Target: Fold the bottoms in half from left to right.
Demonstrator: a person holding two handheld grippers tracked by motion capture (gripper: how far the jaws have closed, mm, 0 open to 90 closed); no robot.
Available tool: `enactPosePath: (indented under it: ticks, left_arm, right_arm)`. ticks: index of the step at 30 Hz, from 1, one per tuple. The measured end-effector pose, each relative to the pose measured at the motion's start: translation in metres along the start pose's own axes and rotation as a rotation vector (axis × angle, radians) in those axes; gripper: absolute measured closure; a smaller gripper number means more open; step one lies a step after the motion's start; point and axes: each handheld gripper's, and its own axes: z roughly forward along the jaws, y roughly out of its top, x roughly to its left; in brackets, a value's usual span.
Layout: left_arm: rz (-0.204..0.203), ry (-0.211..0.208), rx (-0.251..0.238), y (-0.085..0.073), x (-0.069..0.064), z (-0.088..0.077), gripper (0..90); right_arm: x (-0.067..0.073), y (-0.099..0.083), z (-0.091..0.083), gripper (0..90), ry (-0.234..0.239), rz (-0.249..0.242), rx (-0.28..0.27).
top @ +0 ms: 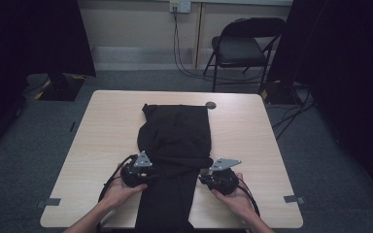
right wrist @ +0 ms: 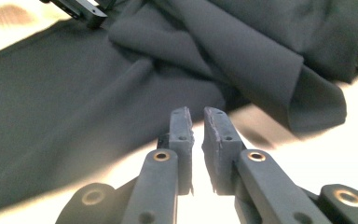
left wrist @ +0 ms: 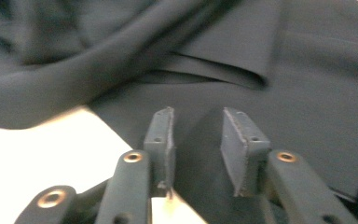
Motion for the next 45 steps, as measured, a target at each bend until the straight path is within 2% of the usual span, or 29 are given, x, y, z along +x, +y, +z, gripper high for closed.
enactPosePath:
  ticks: [4,7,9,11,14,15,16,17,18,20,22,24,25,26,29,31,33,34,35,38,41,43,45]
  left_arm:
    - [-0.022,0.050,-0.013,-0.005,0.009,-0.002,60.6]
    - [-0.012,0.100,-0.007,-0.006,0.013,-0.003,60.7]
    - [0.009,0.155,0.002,-0.006,0.014,-0.005,60.8]
    - [-0.044,0.131,-0.005,-0.009,0.020,-0.006,60.8]
    - [-0.004,0.142,-0.001,-0.009,0.017,-0.006,62.0]
    - [0.007,0.147,0.003,-0.008,0.016,-0.006,64.5]
    - [0.011,0.139,0.003,-0.008,0.015,-0.006,66.3]
    - [0.001,0.118,0.008,-0.008,0.015,-0.007,68.1]
    - [-0.029,0.091,0.000,-0.010,0.015,-0.008,68.2]
    - [-0.052,0.045,-0.011,-0.013,0.014,-0.009,68.1]
    - [-0.043,0.031,-0.003,-0.012,0.011,-0.010,66.8]
    - [-0.047,-0.009,-0.001,-0.010,0.003,-0.008,66.1]
    - [-0.060,-0.026,0.000,-0.008,-0.002,-0.007,63.6]
    - [-0.055,-0.038,0.005,-0.006,-0.007,-0.006,61.3]
    - [-0.036,-0.080,0.016,-0.002,-0.020,-0.004,61.3]
    - [-0.044,-0.103,0.020,0.001,-0.024,-0.002,61.4]
    - [-0.059,-0.114,0.007,0.003,-0.021,-0.003,61.5]
    - [-0.061,-0.111,-0.001,0.004,-0.019,-0.004,61.5]
    - [-0.070,-0.100,-0.032,0.007,-0.014,-0.008,61.3]
    - [-0.120,-0.066,-0.086,0.014,0.001,-0.015,60.6]
    - [-0.150,-0.030,-0.138,0.024,0.017,-0.016,59.4]
    - [-0.169,-0.012,-0.153,0.032,0.028,-0.009,54.6]
    - [-0.180,-0.010,-0.173,0.040,0.038,0.002,48.0]
  right_arm:
    - [-0.002,0.005,0.013,78.8,0.030,-0.002,-0.004]
    - [0.000,0.007,0.022,76.3,0.031,-0.018,0.005]
    - [0.002,0.009,0.028,70.7,0.018,-0.026,0.002]
    - [0.005,0.011,0.034,68.0,0.017,-0.036,0.005]
    - [0.006,0.012,0.042,62.7,0.008,-0.046,0.008]
    - [0.006,0.014,0.044,59.1,0.003,-0.042,0.005]
    - [0.006,0.015,0.046,59.5,0.001,-0.032,0.006]
    - [0.006,0.016,0.047,60.5,-0.006,-0.048,0.009]
    - [0.006,0.017,0.047,60.4,-0.004,-0.070,0.019]
    - [0.001,0.016,0.043,61.7,0.012,-0.068,0.036]
    - [-0.005,0.012,0.037,62.0,-0.001,-0.080,0.038]
    - [-0.009,0.007,0.031,62.0,0.000,-0.077,0.043]
    - [-0.011,0.004,0.027,62.0,-0.005,-0.083,0.042]
    - [-0.012,0.002,0.024,62.0,-0.009,-0.086,0.046]
    - [-0.020,-0.004,0.015,62.4,-0.029,-0.077,0.058]
    - [-0.023,-0.007,0.010,62.5,-0.037,-0.067,0.069]
    - [-0.023,-0.009,0.005,59.9,-0.046,-0.058,0.079]
    - [-0.022,-0.009,0.003,55.1,-0.049,-0.053,0.084]
    - [-0.022,-0.009,0.001,55.7,-0.046,-0.039,0.075]
    - [-0.028,0.003,-0.015,55.1,-0.042,-0.013,-0.025]
    - [-0.043,0.021,-0.024,50.5,-0.072,0.019,-0.098]
    - [-0.056,0.033,-0.020,46.0,-0.080,0.040,-0.122]
    - [-0.069,0.045,-0.008,41.1,-0.102,0.053,-0.121]
